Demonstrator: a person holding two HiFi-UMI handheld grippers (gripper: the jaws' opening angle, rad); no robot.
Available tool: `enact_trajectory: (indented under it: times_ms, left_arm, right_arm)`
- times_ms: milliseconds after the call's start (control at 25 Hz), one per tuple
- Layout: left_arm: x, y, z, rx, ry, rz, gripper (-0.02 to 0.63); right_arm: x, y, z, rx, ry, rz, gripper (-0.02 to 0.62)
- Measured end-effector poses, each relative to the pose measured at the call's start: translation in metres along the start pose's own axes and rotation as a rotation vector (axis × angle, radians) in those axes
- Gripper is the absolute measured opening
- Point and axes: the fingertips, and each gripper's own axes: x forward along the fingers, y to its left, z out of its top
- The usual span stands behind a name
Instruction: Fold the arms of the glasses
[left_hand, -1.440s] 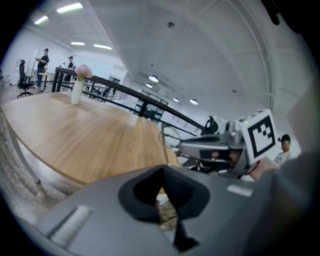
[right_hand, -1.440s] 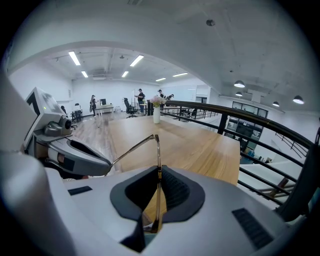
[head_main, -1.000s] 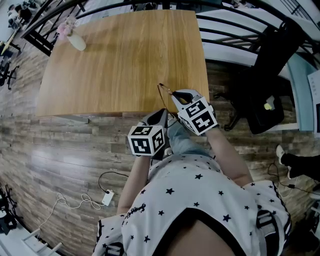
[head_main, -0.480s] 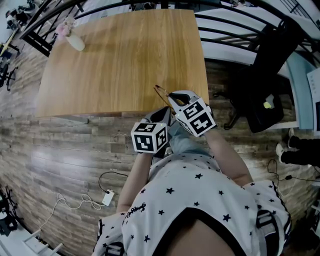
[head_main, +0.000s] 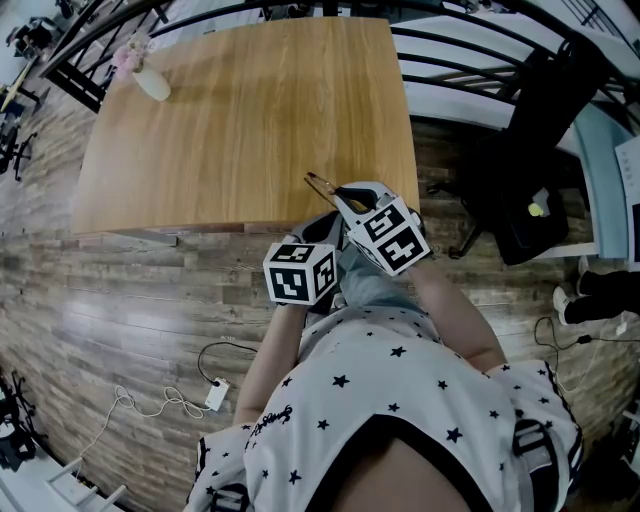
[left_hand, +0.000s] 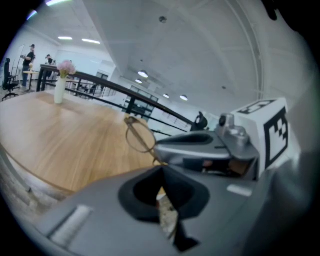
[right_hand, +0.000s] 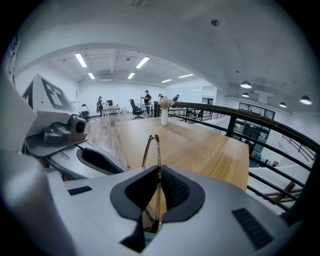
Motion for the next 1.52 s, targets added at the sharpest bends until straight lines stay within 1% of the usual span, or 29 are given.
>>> enact_trajectory:
  times_ms: [440,840,1160,1280,1520]
  left_arm:
    - [-0.005,0.005,-0.005,-0.009,-0.005,0.01,0.008]
    - [-0.019,0.022,-0.008,-0.042,-0.027,0.053,0.008]
    - [-0.03,0.034,-0.015,-0.059,-0.045,0.085,0.009]
    - [-0.032,0.035,-0.019,-0.061,-0.047,0.084,0.015]
    - [-0.035,0.037,-0.024,-0.06,-0.038,0.088,0.065]
  right_arm:
    - [-0.001,-0.005,-0.003,-0.007,-0.004,-0.014,0.032]
    - [-0.005,-0.023,-0.004,0.005,-0.006,-0.049,0.032]
    - [-0.006,-0.04,-0.001,0.01,-0.01,-0.092,0.032]
    - [-0.006,-0.05,0.0,0.008,-0.014,-0.11,0.032]
    - [-0.009,-0.065,0.011,0.006,-0.032,-0.141,0.032]
